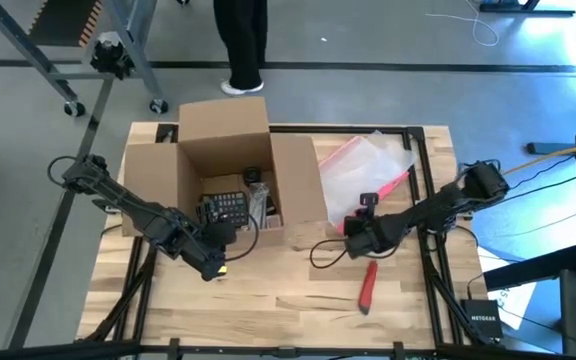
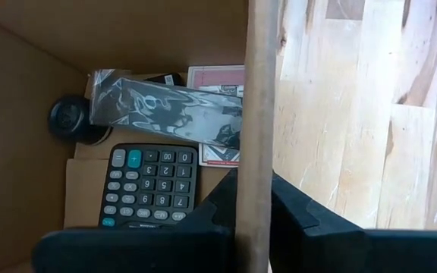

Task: Unpack boxes
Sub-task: Remove the black mini fan from the cardboard box

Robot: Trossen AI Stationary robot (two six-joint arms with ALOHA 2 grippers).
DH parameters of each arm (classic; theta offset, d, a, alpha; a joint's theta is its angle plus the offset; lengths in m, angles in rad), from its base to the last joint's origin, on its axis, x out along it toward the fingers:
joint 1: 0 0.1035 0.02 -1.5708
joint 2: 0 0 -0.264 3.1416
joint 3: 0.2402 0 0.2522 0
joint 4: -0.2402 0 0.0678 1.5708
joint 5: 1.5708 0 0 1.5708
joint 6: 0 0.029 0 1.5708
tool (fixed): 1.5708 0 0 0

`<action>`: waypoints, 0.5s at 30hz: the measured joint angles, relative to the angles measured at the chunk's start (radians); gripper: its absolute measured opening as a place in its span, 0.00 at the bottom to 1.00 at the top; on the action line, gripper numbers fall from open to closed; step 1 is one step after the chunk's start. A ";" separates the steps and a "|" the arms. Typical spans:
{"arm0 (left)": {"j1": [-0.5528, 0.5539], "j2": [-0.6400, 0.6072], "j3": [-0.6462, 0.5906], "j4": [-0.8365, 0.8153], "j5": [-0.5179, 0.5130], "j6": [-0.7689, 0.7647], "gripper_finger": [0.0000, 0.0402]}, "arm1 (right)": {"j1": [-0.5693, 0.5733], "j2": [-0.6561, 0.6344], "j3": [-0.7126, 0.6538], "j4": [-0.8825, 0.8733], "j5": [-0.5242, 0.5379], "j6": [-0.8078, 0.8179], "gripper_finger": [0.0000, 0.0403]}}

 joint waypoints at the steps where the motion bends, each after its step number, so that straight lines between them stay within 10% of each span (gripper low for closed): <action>1: 0.000 0.000 0.000 0.000 -0.001 0.002 0.07 | -0.001 -0.018 0.019 -0.027 -0.027 0.015 0.01; 15: -0.002 0.000 0.000 -0.001 -0.002 0.001 0.07 | 0.010 -0.184 0.453 -0.580 -0.404 0.195 0.00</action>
